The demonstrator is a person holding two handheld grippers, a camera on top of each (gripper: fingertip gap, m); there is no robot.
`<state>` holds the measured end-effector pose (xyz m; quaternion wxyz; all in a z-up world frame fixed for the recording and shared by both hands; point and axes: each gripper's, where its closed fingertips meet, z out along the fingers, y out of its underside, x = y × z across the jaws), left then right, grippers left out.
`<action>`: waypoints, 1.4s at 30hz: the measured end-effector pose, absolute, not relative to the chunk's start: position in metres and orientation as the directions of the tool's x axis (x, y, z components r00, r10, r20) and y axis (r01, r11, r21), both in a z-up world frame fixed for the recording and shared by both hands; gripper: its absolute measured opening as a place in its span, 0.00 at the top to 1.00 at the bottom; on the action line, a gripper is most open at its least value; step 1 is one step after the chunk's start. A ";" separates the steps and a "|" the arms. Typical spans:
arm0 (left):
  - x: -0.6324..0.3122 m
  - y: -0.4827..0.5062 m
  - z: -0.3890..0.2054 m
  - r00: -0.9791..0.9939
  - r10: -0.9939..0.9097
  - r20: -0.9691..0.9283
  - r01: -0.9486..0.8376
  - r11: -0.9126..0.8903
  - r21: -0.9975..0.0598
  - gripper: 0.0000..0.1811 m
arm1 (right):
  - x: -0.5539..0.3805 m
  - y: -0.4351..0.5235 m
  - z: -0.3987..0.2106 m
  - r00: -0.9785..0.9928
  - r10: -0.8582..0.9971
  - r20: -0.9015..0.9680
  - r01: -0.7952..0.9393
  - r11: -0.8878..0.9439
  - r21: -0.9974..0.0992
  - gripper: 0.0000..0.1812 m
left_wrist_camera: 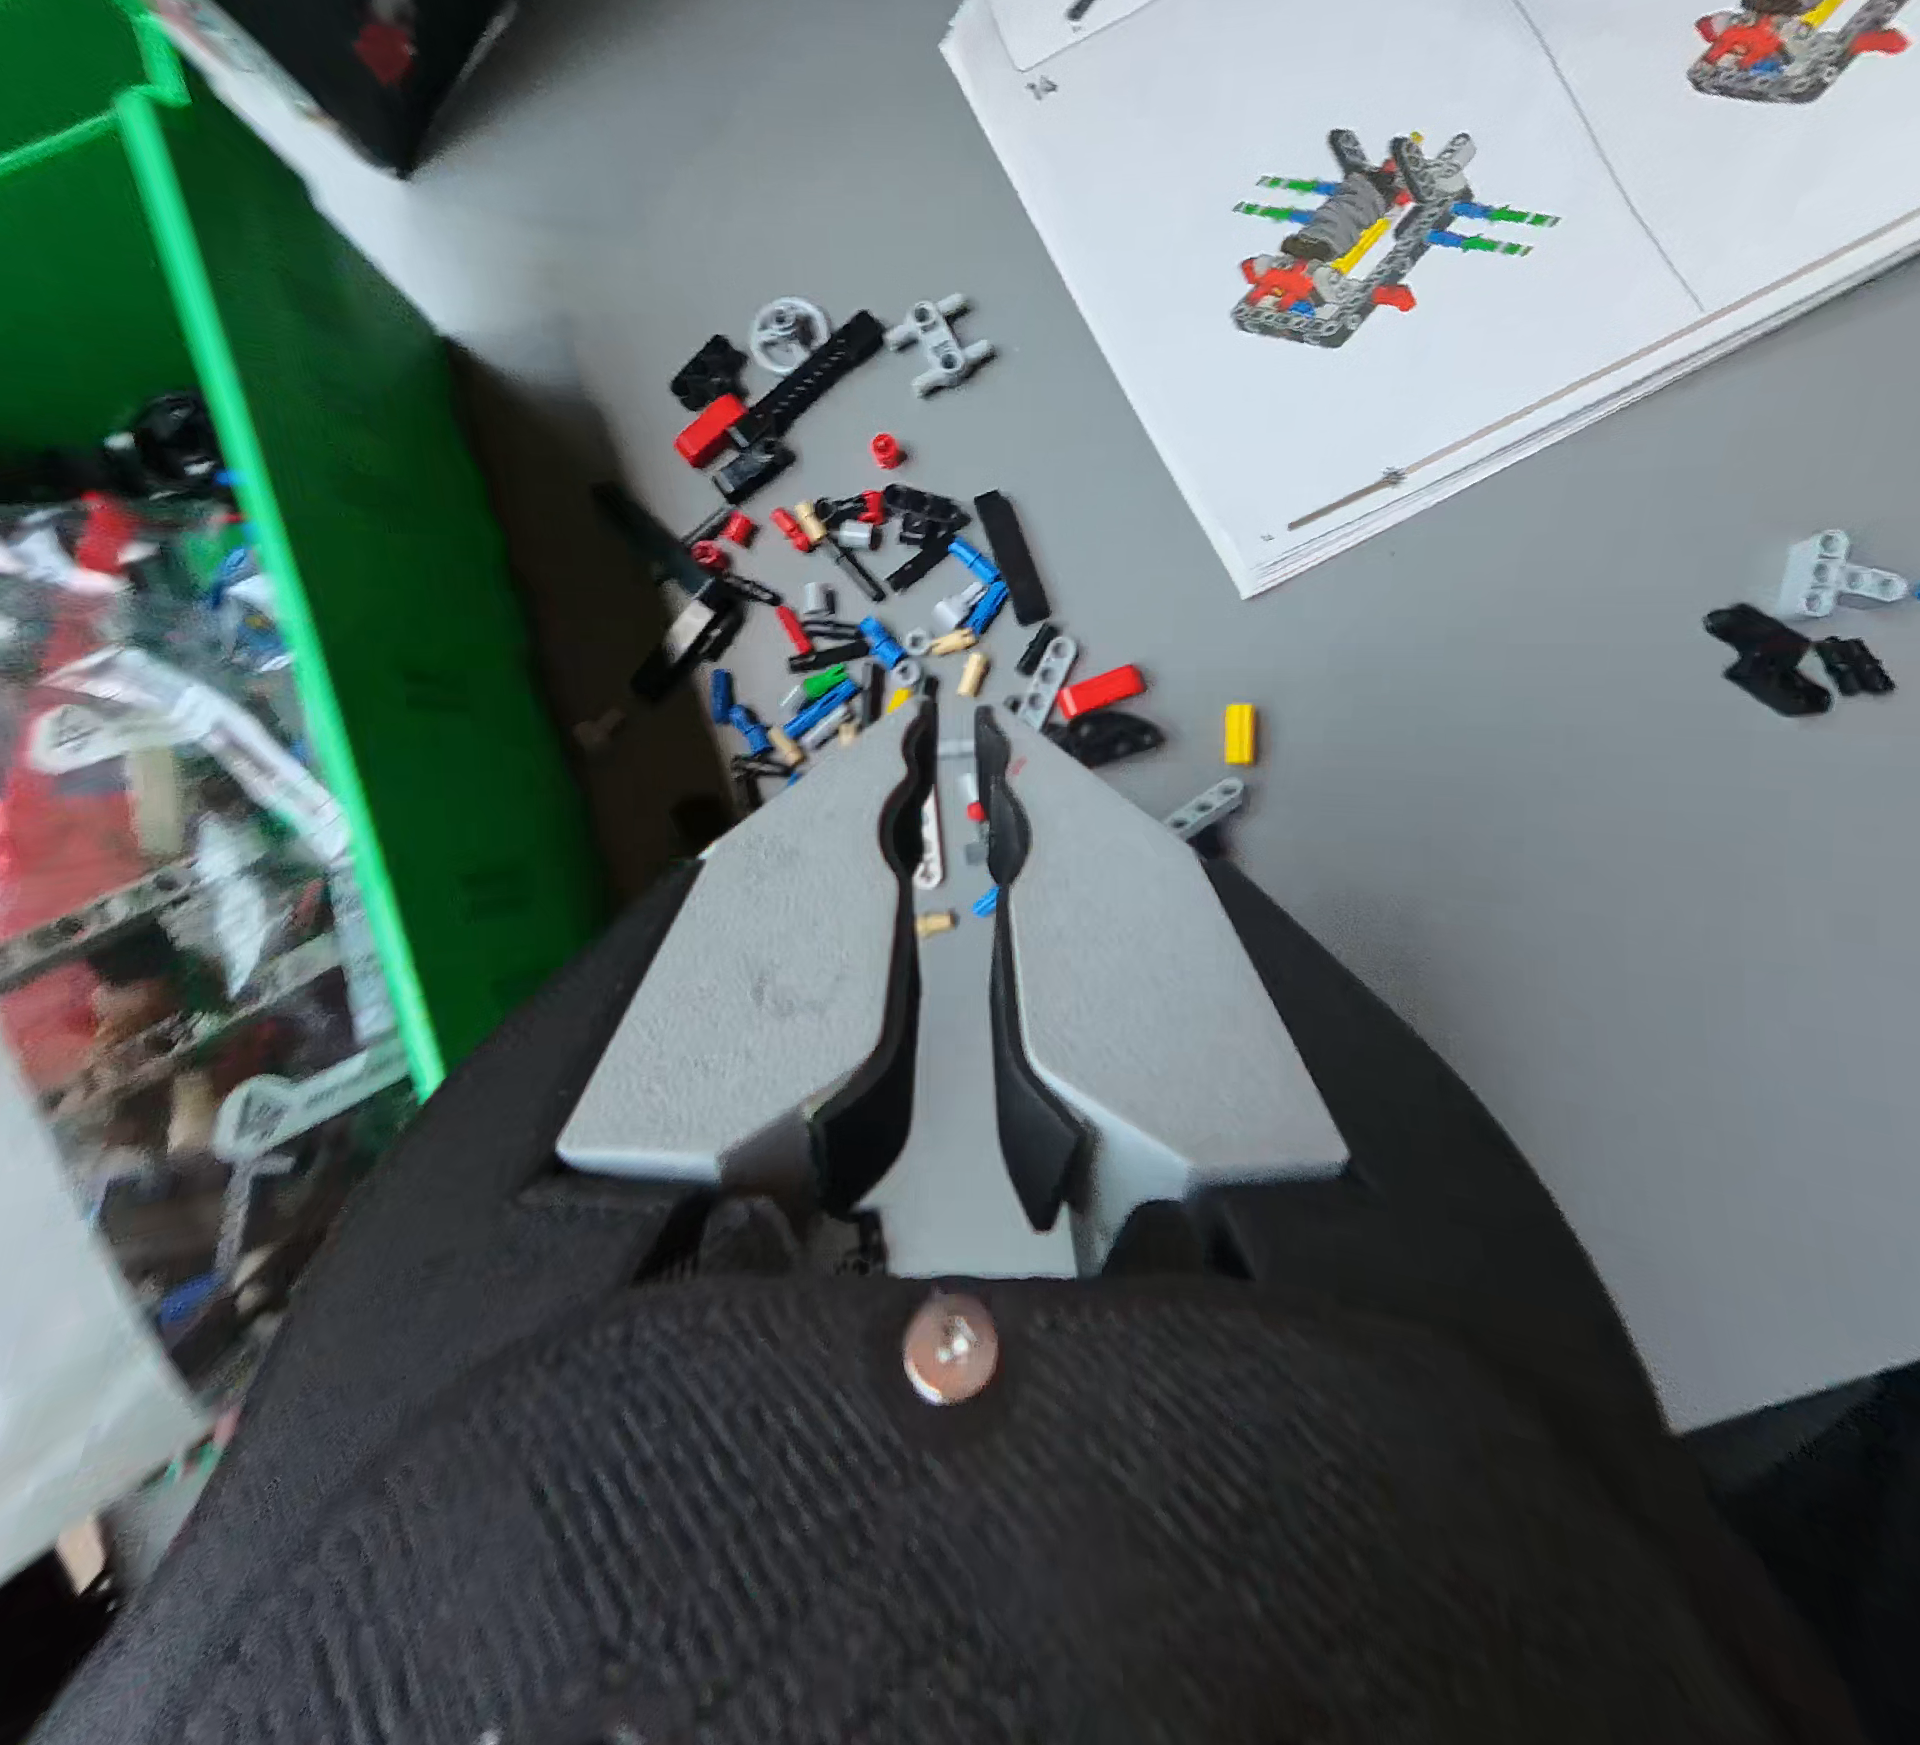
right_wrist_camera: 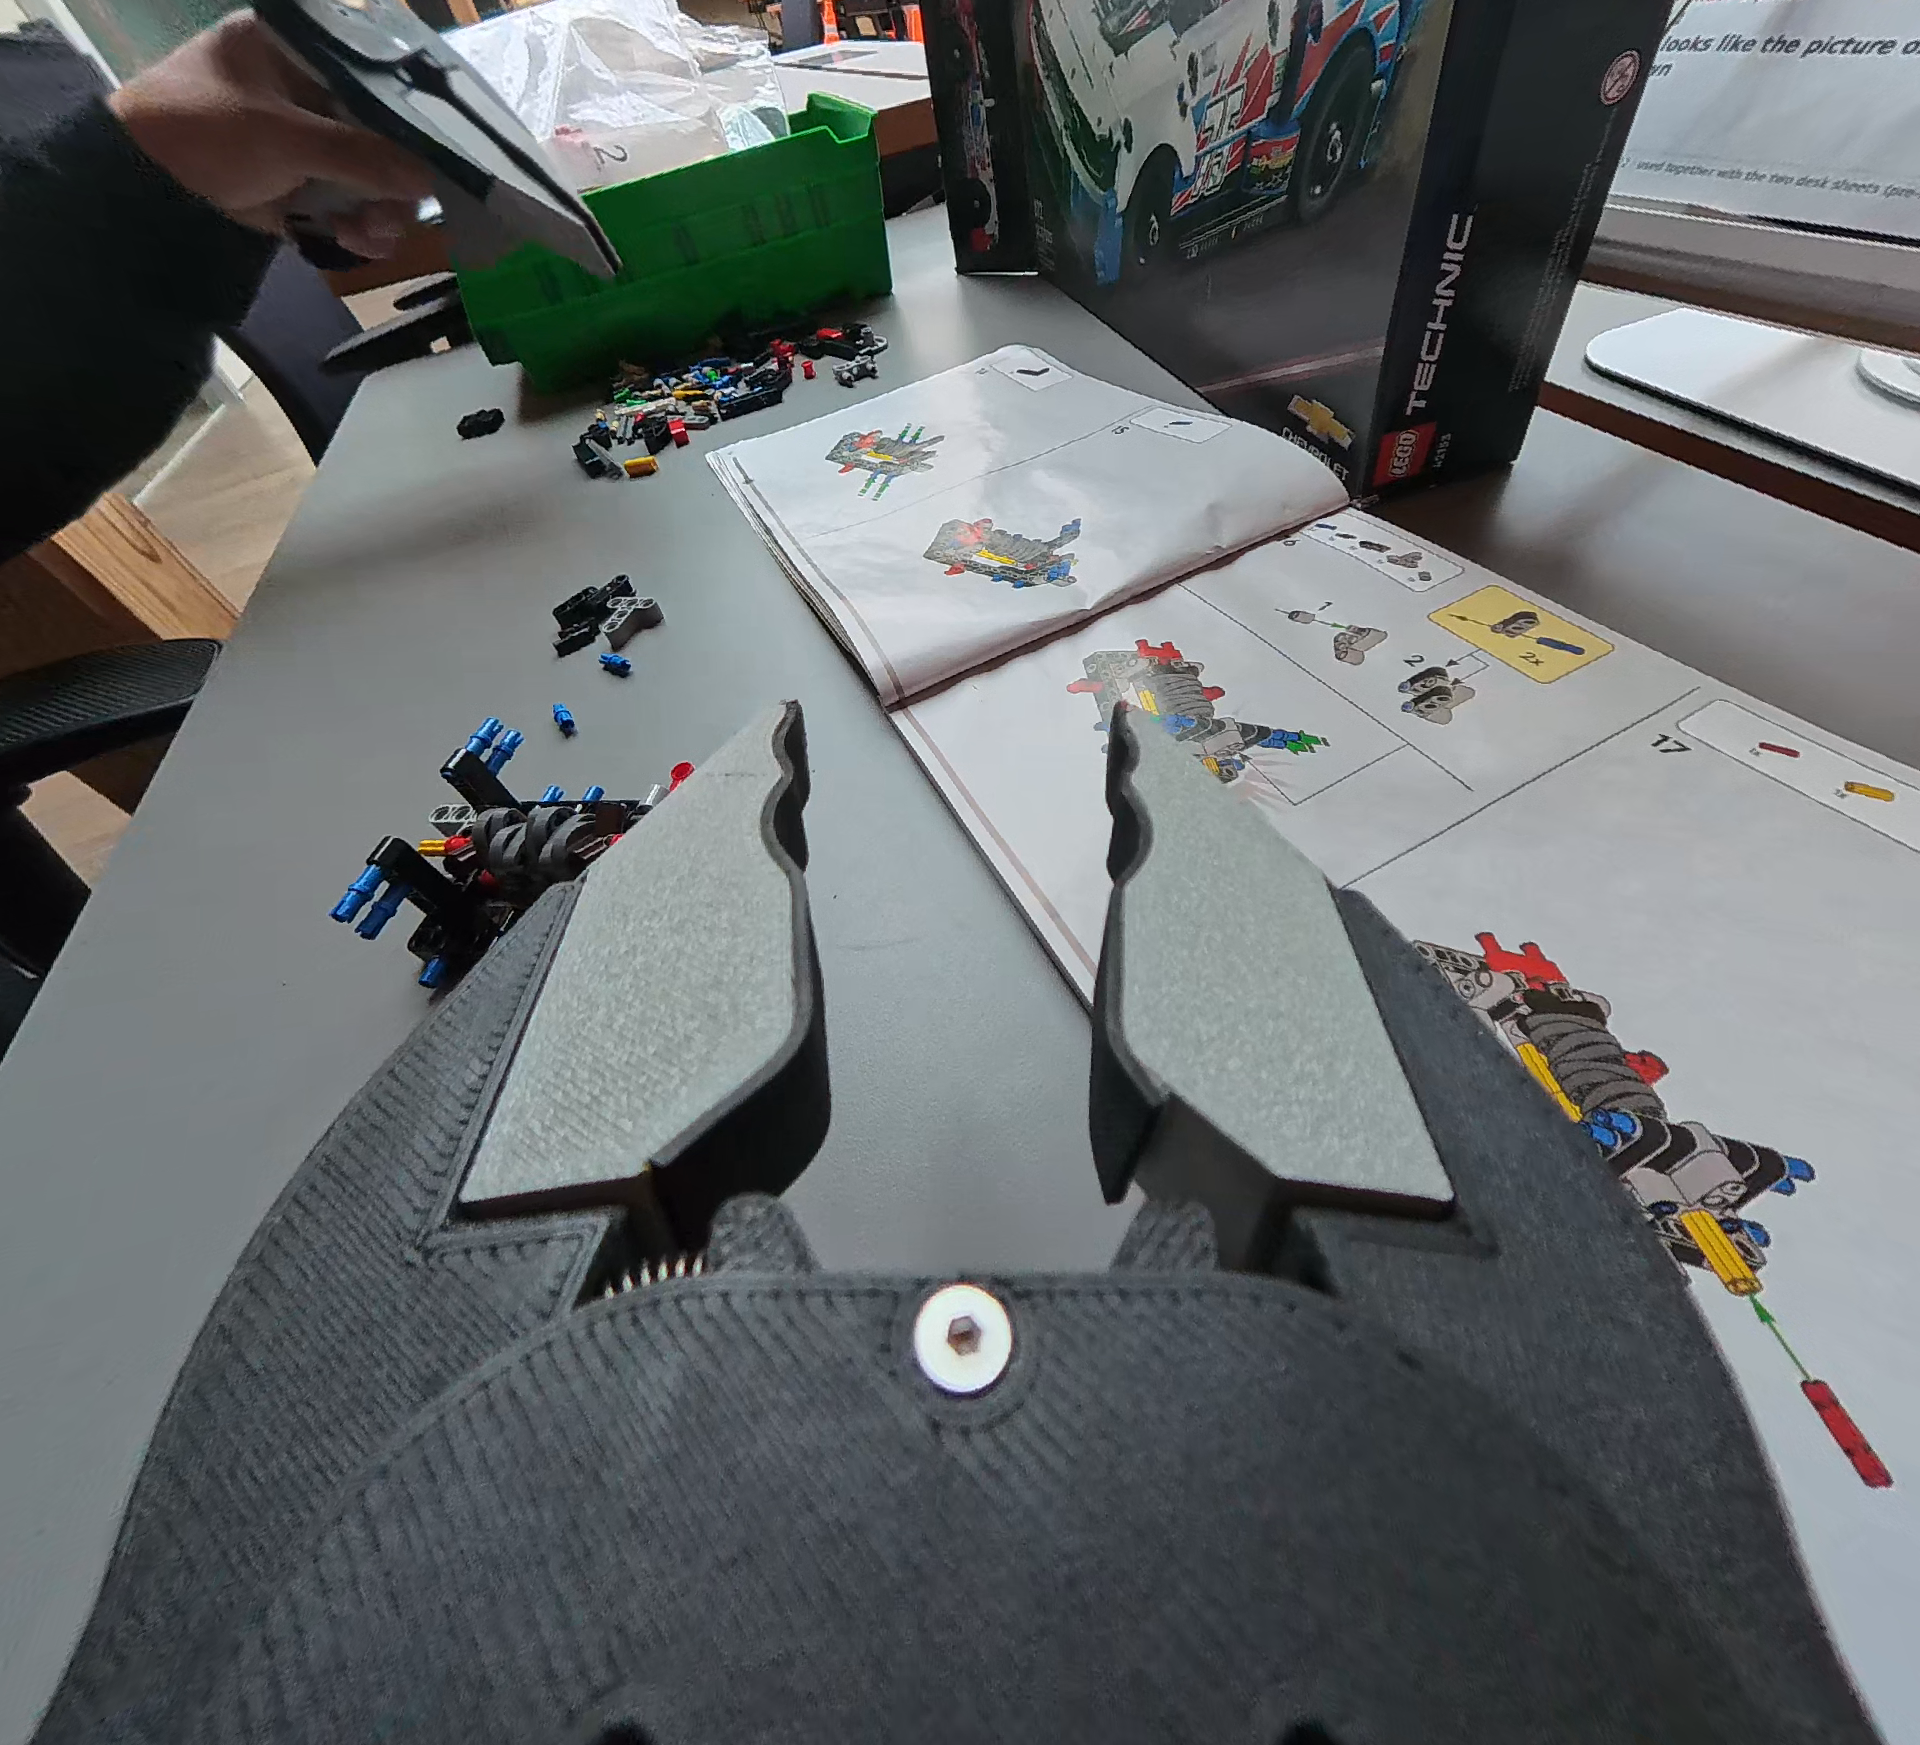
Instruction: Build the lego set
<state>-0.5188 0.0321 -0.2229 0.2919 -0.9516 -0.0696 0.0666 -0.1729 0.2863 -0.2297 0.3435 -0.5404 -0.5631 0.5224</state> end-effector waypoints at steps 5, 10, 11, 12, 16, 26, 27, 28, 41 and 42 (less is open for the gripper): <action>-0.543 0.060 -0.257 0.986 0.156 -0.056 0.121 -0.910 -0.397 0.97 | -0.172 0.286 -0.229 -0.180 0.969 -0.172 0.243 -0.126 -0.962 0.70; -0.565 0.065 -0.287 0.979 0.192 -0.066 0.170 -0.951 -0.259 0.94 | -0.173 0.284 -0.231 -0.191 0.967 -0.170 0.256 -0.119 -0.959 0.70; -0.567 0.064 -0.291 0.979 0.197 -0.059 0.178 -0.954 -0.240 0.94 | -0.173 0.283 -0.231 -0.192 0.967 -0.168 0.256 -0.116 -0.960 0.70; -0.569 0.062 -0.294 0.977 0.207 -0.051 0.192 -0.958 -0.215 0.94 | -0.173 0.283 -0.231 -0.192 0.967 -0.166 0.256 -0.114 -0.960 0.70; -0.572 0.060 -0.300 0.976 0.212 -0.038 0.202 -0.961 -0.192 0.94 | -0.173 0.282 -0.231 -0.198 0.967 -0.160 0.260 -0.105 -0.960 0.70; -0.574 0.064 -0.303 0.980 0.193 -0.038 0.183 -0.966 -0.183 0.97 | -0.173 0.281 -0.232 -0.200 0.968 -0.155 0.263 -0.099 -0.960 0.70; -0.574 0.063 -0.303 0.981 0.190 -0.038 0.180 -0.967 -0.182 0.97 | -0.173 0.281 -0.232 -0.200 0.967 -0.156 0.263 -0.100 -0.959 0.70; -0.573 0.063 -0.303 0.982 0.186 -0.040 0.176 -0.968 -0.182 0.97 | -0.173 0.281 -0.232 -0.200 0.967 -0.157 0.264 -0.101 -0.959 0.70; -0.375 0.120 -0.249 0.936 -0.339 0.091 -0.257 -0.839 -0.479 0.97 | -0.173 0.280 -0.232 -0.200 0.967 -0.155 0.268 -0.099 -0.958 0.70; -0.358 0.122 -0.253 0.920 -0.373 0.116 -0.278 -0.834 -0.477 0.97 | -0.174 0.280 -0.233 -0.200 0.968 -0.154 0.269 -0.097 -0.958 0.70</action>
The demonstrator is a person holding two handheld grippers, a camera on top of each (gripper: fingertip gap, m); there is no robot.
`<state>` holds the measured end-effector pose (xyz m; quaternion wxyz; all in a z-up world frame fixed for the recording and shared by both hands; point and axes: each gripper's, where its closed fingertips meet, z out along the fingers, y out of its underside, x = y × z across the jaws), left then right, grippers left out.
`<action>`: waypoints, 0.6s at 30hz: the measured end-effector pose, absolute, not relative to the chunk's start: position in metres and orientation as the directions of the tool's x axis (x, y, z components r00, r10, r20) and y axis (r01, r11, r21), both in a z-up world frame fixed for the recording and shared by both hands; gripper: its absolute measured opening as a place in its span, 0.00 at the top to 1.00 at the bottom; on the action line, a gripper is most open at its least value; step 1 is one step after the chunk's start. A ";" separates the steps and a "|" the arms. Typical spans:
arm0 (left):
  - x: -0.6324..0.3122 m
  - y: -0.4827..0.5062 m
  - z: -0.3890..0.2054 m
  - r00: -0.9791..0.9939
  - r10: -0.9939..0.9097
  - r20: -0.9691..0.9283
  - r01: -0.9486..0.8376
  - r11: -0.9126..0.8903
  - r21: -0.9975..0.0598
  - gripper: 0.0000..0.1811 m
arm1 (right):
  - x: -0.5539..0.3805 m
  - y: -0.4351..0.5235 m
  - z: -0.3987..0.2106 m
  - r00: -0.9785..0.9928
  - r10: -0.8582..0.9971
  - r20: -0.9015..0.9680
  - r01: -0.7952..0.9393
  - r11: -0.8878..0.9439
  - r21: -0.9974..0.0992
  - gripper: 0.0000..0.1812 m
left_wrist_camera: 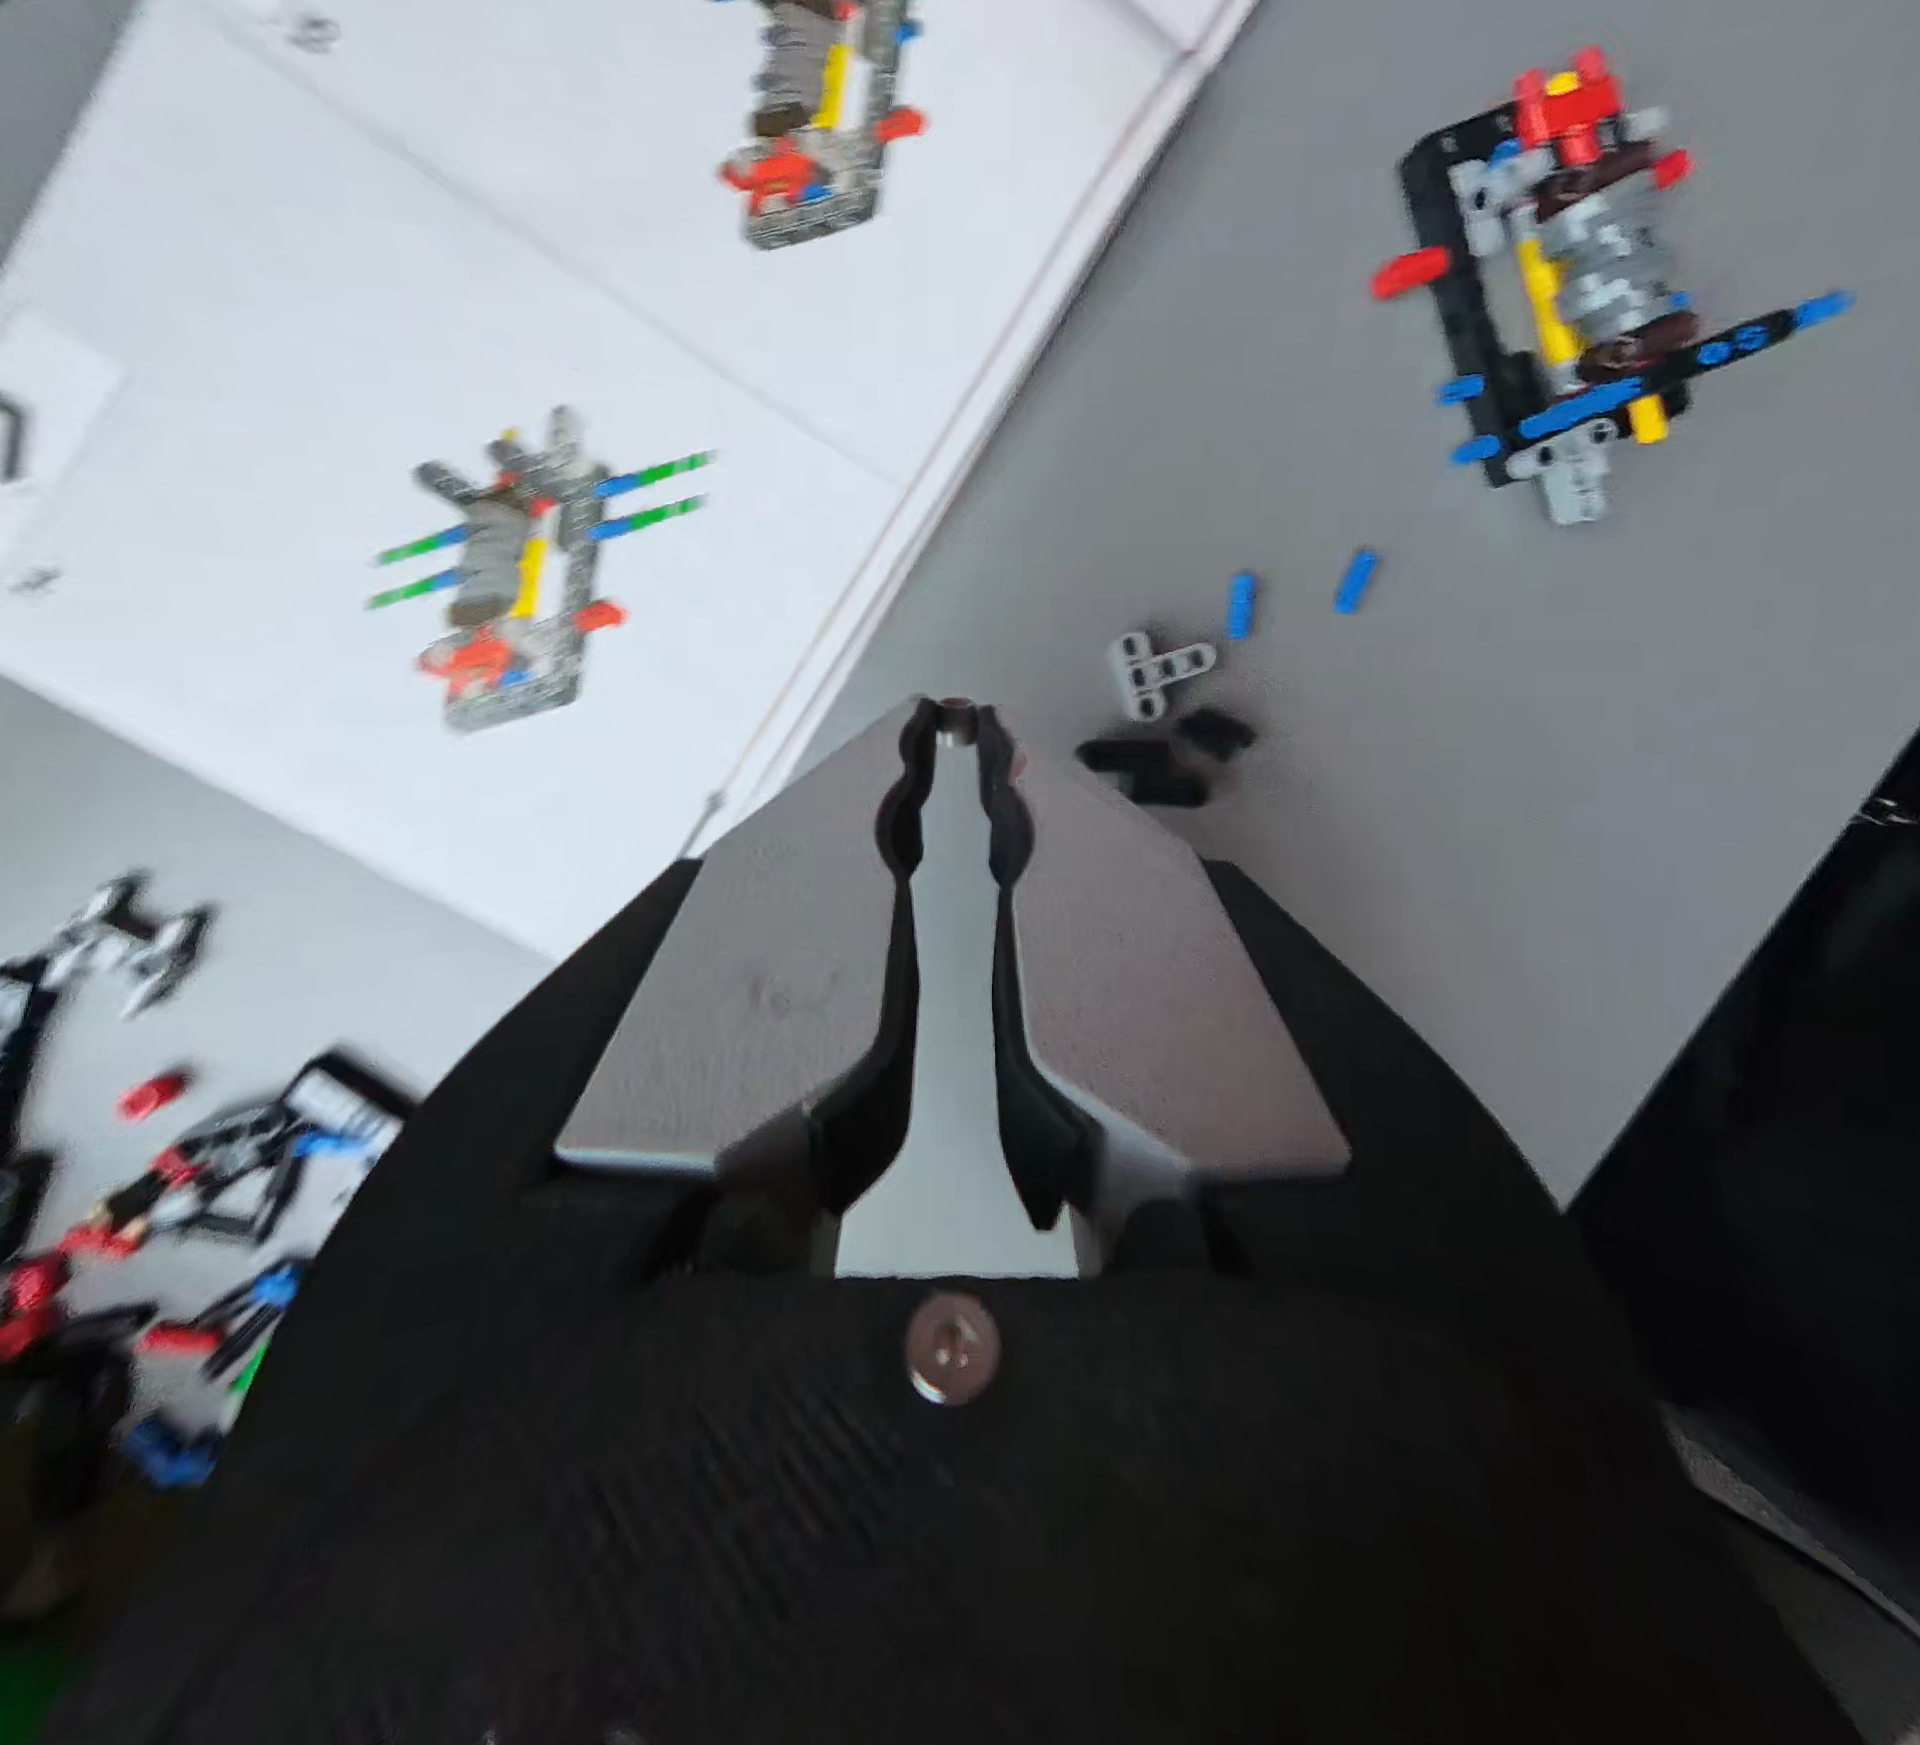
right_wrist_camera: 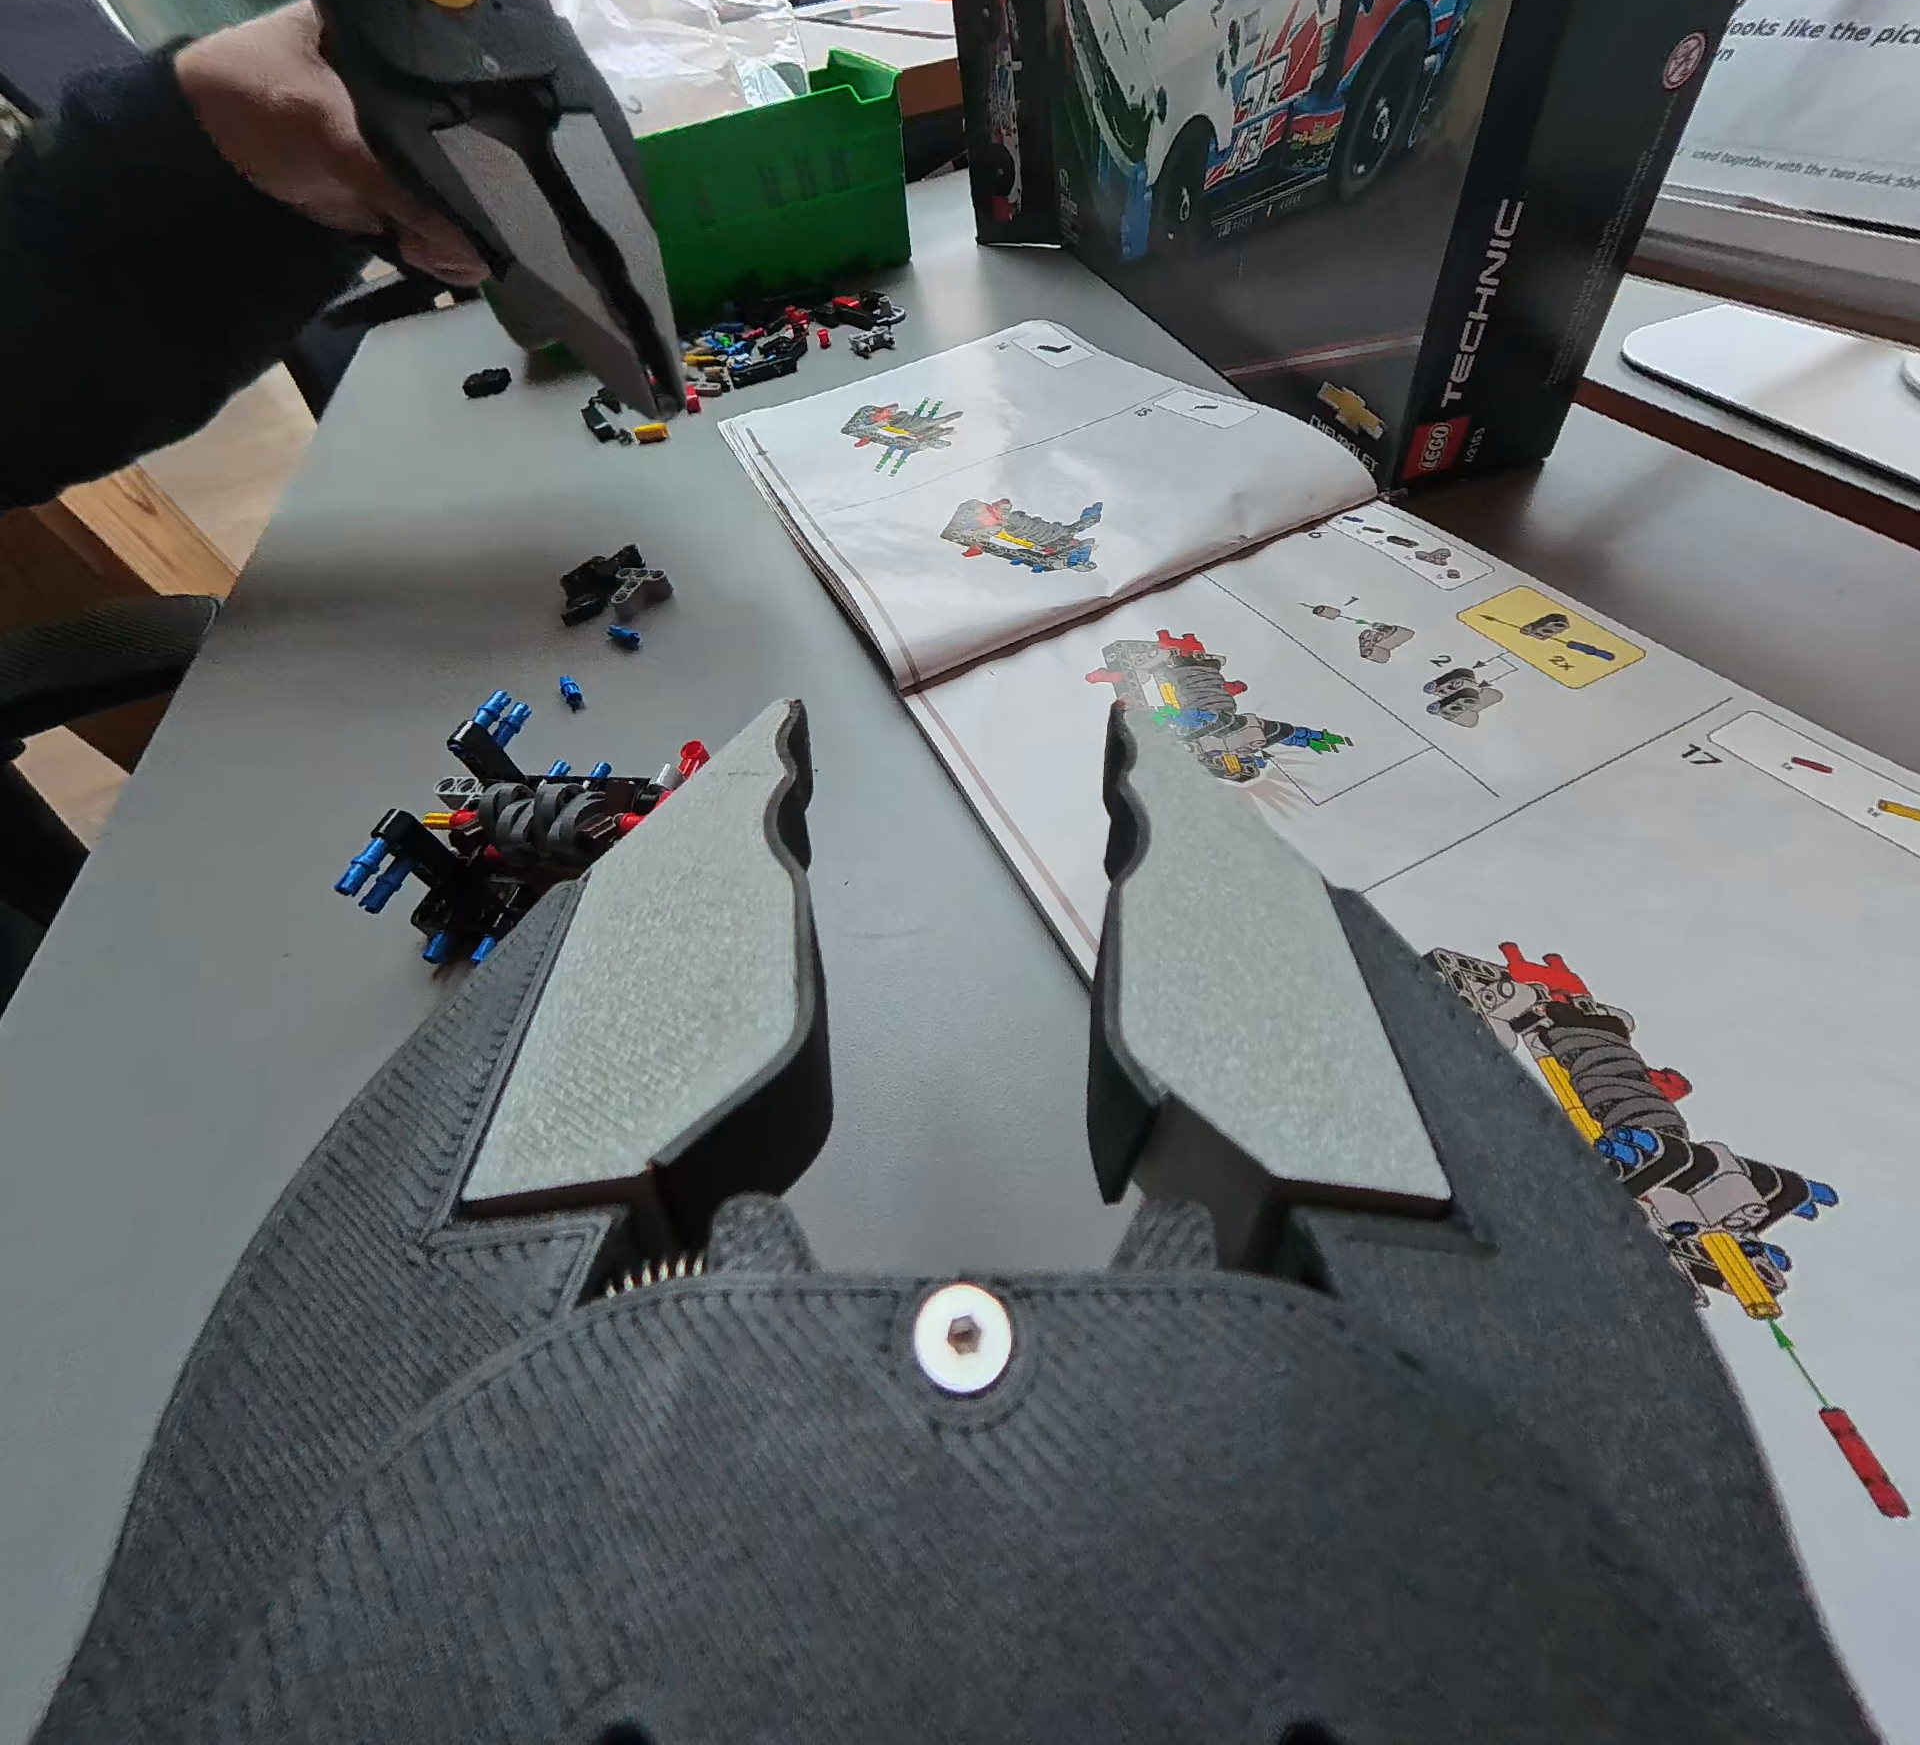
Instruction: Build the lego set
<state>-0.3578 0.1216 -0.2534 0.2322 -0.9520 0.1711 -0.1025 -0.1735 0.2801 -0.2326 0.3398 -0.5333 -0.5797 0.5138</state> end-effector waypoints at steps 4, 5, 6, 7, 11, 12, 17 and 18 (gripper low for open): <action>-0.322 0.123 -0.277 0.886 -0.435 0.161 -0.346 -0.851 -0.395 0.97 | -0.173 0.280 -0.232 -0.200 0.968 -0.151 0.267 -0.094 -0.959 0.71; -0.321 0.120 -0.282 0.885 -0.439 0.155 -0.364 -0.860 -0.358 0.97 | -0.173 0.279 -0.232 -0.200 0.968 -0.151 0.266 -0.095 -0.959 0.71; -0.321 0.117 -0.286 0.886 -0.439 0.151 -0.373 -0.866 -0.332 0.97 | -0.173 0.279 -0.232 -0.201 0.968 -0.151 0.266 -0.095 -0.959 0.70; -0.322 0.116 -0.288 0.889 -0.434 0.143 -0.374 -0.871 -0.319 0.97 | -0.173 0.279 -0.232 -0.202 0.968 -0.150 0.267 -0.093 -0.959 0.70; -0.325 0.108 -0.291 0.895 -0.421 0.150 -0.368 -0.884 -0.288 0.97 | -0.174 0.276 -0.235 -0.213 0.966 -0.144 0.284 -0.080 -0.956 0.71; -0.322 0.106 -0.290 0.889 -0.425 0.169 -0.367 -0.884 -0.289 0.97 | -0.174 0.275 -0.236 -0.216 0.966 -0.142 0.288 -0.076 -0.954 0.71; -0.318 0.105 -0.299 0.879 -0.428 0.209 -0.371 -0.891 -0.262 0.97 | -0.174 0.275 -0.236 -0.212 0.968 -0.132 0.287 -0.067 -0.955 0.71; -0.320 0.105 -0.301 0.883 -0.424 0.203 -0.369 -0.893 -0.257 0.97 | -0.174 0.275 -0.235 -0.211 0.969 -0.132 0.286 -0.068 -0.956 0.71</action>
